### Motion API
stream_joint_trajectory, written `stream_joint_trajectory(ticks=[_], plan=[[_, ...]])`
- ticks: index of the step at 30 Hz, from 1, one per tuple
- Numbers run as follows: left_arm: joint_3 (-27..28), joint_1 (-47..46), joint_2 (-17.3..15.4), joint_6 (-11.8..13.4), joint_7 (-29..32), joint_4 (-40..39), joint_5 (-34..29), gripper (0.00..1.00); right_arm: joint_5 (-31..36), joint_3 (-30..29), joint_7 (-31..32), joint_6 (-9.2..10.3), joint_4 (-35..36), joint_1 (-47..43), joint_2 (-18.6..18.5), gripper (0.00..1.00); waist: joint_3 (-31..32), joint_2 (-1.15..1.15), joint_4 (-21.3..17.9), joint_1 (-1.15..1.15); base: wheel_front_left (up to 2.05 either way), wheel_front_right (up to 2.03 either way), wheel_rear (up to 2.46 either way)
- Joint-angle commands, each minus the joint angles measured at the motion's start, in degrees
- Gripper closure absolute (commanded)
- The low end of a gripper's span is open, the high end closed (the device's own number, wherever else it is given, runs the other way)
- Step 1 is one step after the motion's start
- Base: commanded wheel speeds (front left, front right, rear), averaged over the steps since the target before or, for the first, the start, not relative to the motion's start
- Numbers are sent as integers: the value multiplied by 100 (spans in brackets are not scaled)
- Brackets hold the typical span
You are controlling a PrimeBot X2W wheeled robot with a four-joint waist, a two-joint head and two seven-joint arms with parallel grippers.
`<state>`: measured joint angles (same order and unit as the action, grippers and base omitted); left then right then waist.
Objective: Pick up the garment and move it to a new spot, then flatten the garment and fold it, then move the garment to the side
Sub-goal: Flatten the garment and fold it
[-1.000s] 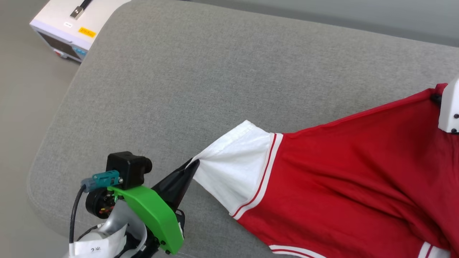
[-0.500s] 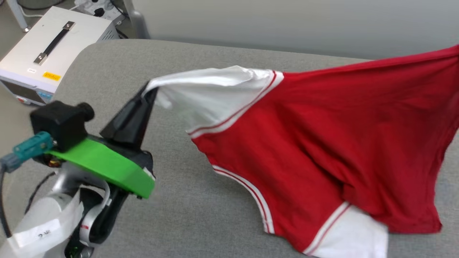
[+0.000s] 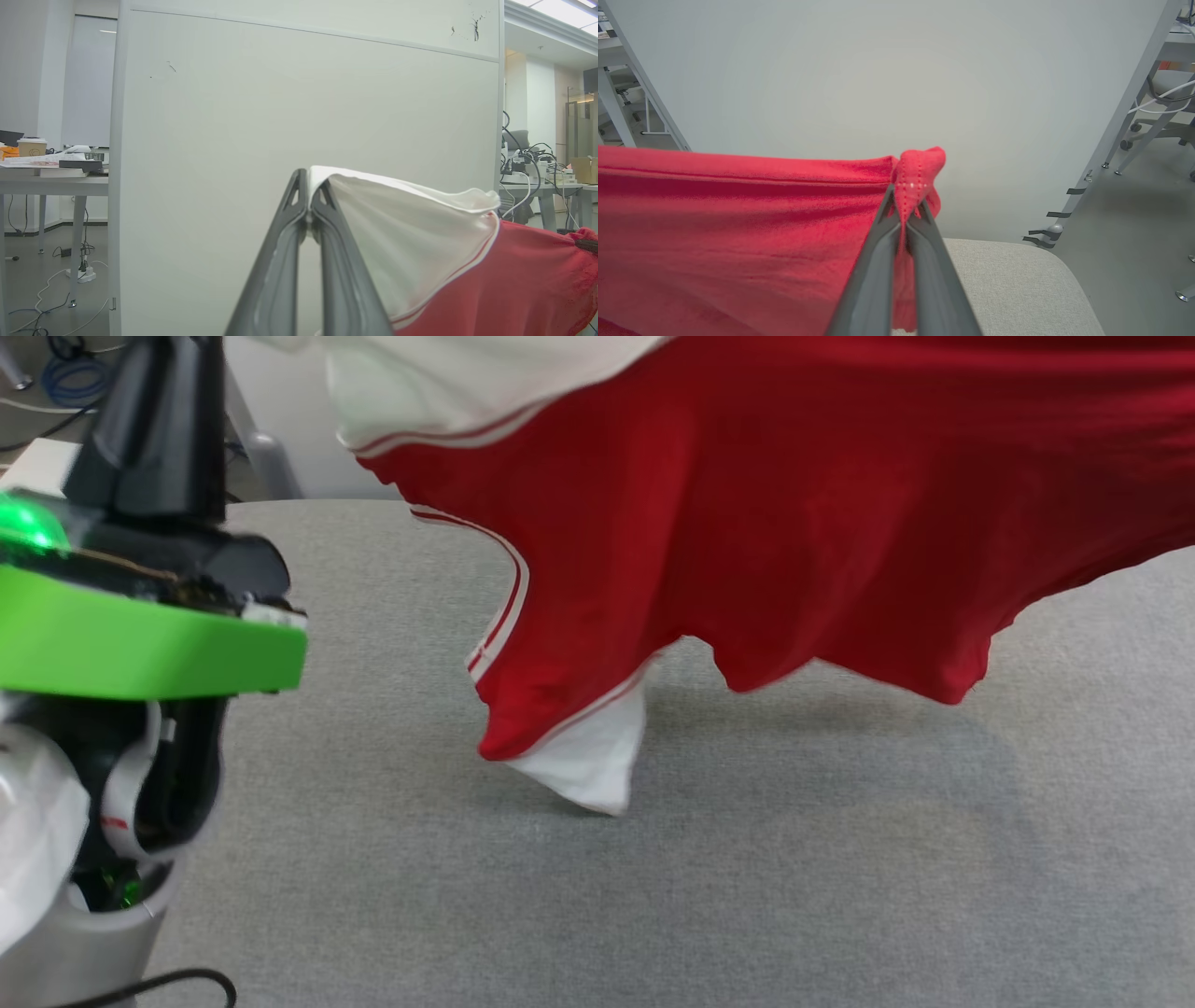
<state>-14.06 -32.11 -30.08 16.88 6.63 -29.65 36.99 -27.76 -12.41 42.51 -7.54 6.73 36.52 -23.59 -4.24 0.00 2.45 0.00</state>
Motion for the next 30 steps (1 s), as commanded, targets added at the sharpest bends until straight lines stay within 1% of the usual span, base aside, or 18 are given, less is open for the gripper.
stream_joint_trajectory(ticks=[1,5,9,15,19,23,27,30], plan=[[99,-216,-27,2,-43,25,-84,100,-63,-39,-74,5,47,68,-44,100,-47,0,-107,0,0,0,0],[167,-653,-131,-83,-8,119,-149,100,-104,-84,-254,5,185,215,-56,100,-204,0,-208,0,0,0,0],[209,-1165,-334,-252,148,309,-183,100,-69,-226,-401,5,203,506,-114,100,-481,0,-246,0,0,0,0],[123,-2309,-617,-711,401,979,-243,100,-48,-323,-553,5,-14,1204,-299,100,-1085,0,-240,0,0,0,0],[30,-3159,-788,-1031,597,1439,-321,100,2,-257,-667,5,-265,1807,-410,100,-1621,0,-252,0,0,0,0],[-117,-3963,-926,-1382,709,1955,-465,100,126,-92,-896,5,-630,2480,-430,100,-2167,0,-282,0,0,0,0],[-289,-4795,-974,-1701,735,2563,-669,100,368,168,-1163,5,-1177,3237,-442,100,-2678,0,-300,0,0,0,0],[-430,-5511,-942,-1922,643,3150,-892,100,621,295,-1460,5,-1749,3904,-370,100,-3013,0,-318,0,0,0,0]])
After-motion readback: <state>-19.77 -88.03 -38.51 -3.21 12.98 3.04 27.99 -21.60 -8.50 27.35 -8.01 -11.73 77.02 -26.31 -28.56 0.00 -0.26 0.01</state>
